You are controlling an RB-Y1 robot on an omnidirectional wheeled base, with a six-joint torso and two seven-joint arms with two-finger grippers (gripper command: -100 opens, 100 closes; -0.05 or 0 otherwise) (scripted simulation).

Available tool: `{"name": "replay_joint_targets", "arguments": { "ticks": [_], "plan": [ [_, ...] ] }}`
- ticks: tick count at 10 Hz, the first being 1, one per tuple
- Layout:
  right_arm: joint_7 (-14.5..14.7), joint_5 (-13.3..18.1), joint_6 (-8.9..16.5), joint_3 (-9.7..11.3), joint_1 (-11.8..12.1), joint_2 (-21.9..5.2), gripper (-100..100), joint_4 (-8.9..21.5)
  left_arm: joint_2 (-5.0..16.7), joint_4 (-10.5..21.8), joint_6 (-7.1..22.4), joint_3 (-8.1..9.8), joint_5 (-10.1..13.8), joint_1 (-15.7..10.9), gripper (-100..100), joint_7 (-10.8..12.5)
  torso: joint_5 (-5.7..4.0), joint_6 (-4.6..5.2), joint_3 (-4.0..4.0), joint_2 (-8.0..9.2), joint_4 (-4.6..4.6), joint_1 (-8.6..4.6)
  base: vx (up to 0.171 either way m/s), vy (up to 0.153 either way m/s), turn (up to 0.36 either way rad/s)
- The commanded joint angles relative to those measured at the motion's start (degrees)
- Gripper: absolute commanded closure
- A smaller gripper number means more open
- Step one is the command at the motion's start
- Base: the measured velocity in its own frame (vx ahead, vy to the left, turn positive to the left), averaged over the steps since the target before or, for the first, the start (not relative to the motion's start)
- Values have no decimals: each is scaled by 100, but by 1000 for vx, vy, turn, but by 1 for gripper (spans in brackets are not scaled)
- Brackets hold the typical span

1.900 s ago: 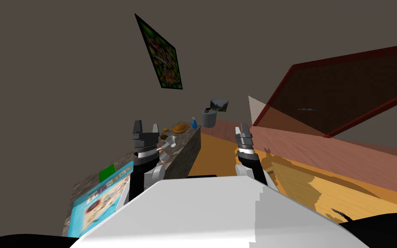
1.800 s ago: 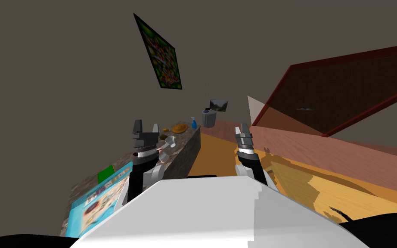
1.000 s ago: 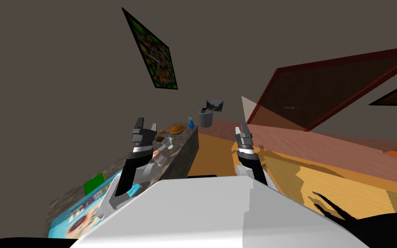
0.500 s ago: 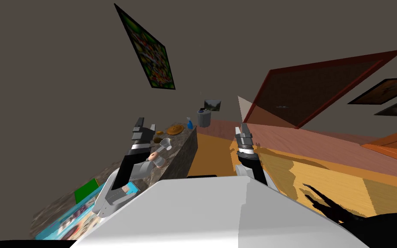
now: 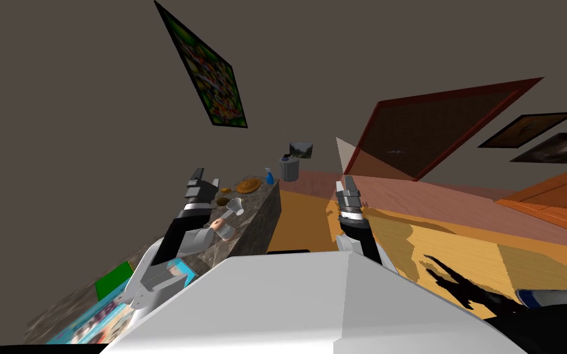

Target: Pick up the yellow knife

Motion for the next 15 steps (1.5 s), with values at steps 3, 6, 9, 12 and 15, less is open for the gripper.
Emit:
{"name": "replay_joint_targets", "arguments": {
  "ticks": [3,6,9,12,15],
  "plan": [
    [0,0,0,0,0,0,0,0,221,166,621,296,253,-113,-100,201,0,0,0,0,0,0,-9,13,-75],
    [0,0,0,0,0,0,0,0,326,253,1061,435,385,-164,-100,312,0,1,0,1,0,1,-12,12,-62],
    [0,0,0,0,0,0,0,0,430,348,1456,570,526,-210,-100,432,-1,1,-1,-1,0,-3,-6,6,-42],
    [0,0,0,0,0,0,0,0,533,451,1829,699,673,-250,-100,561,0,-2,1,2,0,1,-11,11,-37],
    [0,0,0,0,0,0,0,0,732,678,2355,936,985,-312,-100,845,0,-1,0,0,0,-2,-9,8,-65]
  ]
}}
